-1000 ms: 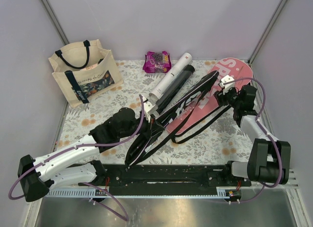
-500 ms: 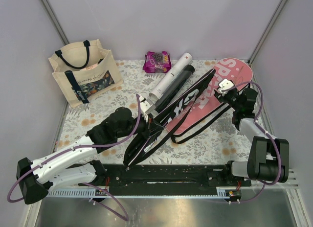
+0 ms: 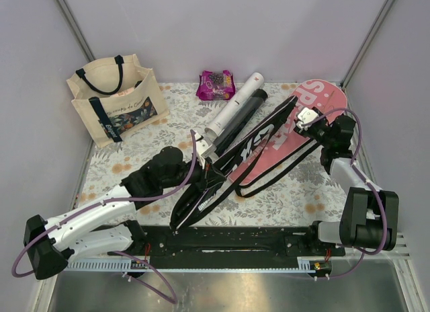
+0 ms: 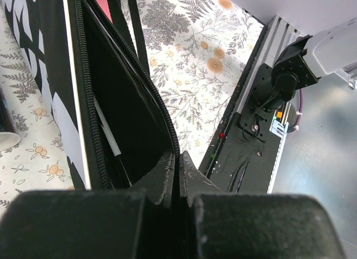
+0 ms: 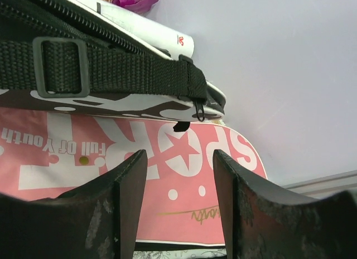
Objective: Pack up the badminton gear
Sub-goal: Zip the racket bag at the center of the board.
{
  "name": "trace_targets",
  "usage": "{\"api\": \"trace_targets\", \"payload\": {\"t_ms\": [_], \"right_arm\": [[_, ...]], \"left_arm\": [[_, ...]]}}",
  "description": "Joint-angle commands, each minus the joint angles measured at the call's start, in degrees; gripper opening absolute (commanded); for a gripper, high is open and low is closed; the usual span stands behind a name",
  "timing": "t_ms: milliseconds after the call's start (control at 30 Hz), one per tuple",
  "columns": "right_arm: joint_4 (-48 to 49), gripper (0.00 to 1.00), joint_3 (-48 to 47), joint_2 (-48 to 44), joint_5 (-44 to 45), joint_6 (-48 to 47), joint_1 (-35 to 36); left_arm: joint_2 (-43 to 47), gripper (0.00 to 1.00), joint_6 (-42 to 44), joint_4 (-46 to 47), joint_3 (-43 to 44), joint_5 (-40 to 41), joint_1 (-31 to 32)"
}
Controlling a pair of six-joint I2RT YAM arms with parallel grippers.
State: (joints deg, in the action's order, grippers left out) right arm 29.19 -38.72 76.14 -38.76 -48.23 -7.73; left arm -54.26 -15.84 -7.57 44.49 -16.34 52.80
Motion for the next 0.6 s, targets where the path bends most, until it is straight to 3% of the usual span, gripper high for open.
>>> {"api": "trace_targets", "payload": {"t_ms": [0, 567], "right_arm": [[-1.7, 0.58, -3.1, -0.4, -1.7, -4.4, -0.3], [-4.8, 0.55, -5.2, -0.5, -3.2, -9.3, 0.1]], "left_arm": [[-0.1, 0.00, 0.8, 7.3, 1.4, -3.3, -0.2], [-1.4, 0.00, 0.7, 9.1, 1.5, -4.7, -0.4]]}}
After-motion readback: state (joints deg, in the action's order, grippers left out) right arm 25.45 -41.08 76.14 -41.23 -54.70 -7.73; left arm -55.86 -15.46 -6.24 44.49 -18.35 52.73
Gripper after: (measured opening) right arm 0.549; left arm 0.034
